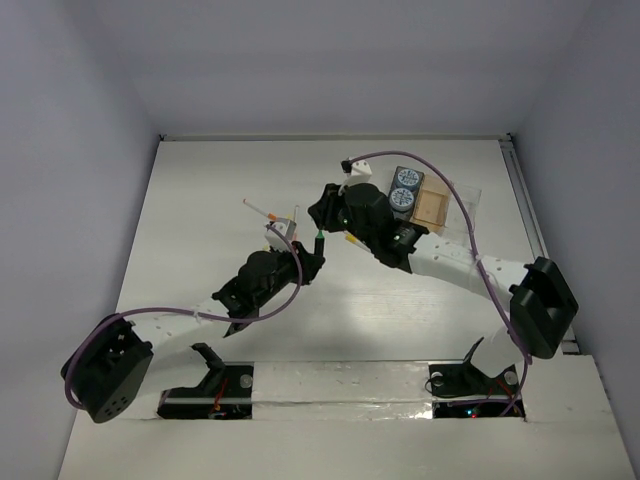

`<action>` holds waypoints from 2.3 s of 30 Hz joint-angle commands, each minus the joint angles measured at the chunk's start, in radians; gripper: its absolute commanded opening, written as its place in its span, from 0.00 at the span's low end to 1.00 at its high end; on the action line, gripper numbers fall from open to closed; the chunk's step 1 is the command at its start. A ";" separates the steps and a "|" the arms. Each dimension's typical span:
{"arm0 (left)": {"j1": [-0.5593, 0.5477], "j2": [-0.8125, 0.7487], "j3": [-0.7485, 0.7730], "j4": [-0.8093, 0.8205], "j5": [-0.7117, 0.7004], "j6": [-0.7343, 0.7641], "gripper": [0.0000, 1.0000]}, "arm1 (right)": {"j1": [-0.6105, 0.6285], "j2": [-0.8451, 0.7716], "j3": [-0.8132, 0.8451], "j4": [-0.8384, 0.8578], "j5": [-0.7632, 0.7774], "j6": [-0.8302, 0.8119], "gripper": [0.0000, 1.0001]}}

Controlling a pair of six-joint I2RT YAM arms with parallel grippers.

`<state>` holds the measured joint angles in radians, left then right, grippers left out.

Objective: Sort the stationery into containers
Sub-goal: Close the pen cap on the pen.

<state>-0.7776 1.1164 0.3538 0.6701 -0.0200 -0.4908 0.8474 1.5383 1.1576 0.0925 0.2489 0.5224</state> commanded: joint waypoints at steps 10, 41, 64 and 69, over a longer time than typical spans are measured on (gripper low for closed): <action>-0.003 -0.026 0.025 0.080 -0.069 0.017 0.00 | 0.030 0.017 0.011 0.081 0.067 0.008 0.06; -0.003 -0.063 0.030 0.057 -0.143 -0.025 0.00 | 0.058 0.020 -0.047 0.121 0.061 0.044 0.07; -0.003 -0.202 0.108 -0.009 -0.101 -0.023 0.00 | 0.067 -0.066 -0.207 0.256 -0.100 0.085 0.07; -0.003 -0.236 0.140 -0.049 -0.090 -0.014 0.00 | 0.067 -0.076 -0.225 0.251 -0.166 0.094 0.06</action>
<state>-0.7837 0.9264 0.4038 0.5129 -0.1055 -0.5076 0.8963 1.4742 0.9657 0.3744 0.1860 0.6106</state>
